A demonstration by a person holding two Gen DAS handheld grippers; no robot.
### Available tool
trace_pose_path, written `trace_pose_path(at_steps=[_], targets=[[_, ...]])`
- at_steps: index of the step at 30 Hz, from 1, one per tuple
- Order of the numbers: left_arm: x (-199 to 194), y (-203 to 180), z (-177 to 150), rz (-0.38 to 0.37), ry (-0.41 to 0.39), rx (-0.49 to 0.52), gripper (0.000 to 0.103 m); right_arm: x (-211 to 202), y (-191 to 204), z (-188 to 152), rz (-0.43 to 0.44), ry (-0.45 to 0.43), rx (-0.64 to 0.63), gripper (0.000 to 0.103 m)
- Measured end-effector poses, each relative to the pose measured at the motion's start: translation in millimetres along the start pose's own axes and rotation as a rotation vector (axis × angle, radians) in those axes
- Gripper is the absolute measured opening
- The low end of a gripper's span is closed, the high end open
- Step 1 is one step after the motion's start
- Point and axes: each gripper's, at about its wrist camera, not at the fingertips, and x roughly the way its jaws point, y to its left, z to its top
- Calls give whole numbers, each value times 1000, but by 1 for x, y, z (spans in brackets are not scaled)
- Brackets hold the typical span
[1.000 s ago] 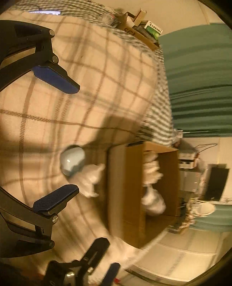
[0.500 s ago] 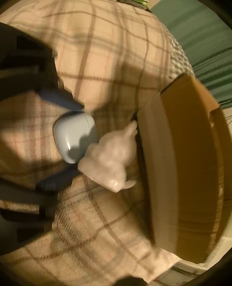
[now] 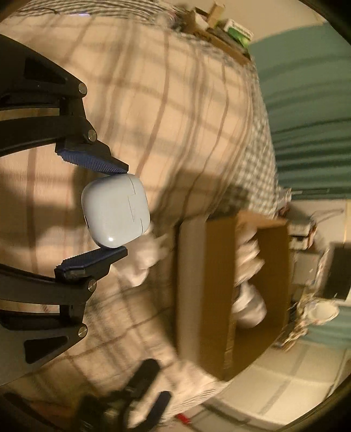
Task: Organize objects
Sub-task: 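Grasp the light-blue earbud case with the left gripper while the right grasps the white figurine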
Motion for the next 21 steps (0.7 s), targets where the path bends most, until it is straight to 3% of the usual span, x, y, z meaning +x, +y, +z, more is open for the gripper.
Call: trace_pose_path(at_steps=[5,10,18,21], targets=[[-4,31,21,76,-54,-32,55,8,32,10,34,20,-101,103],[10,51,19,66,-47,-81,55,42,70,16,87,88,-195,102],[19,62,14,31,-21,-115,55,105,92,9,176,265,-192,82],[21,62,12,26,-18,-112,55,117,94,1,194,317,-199,60]])
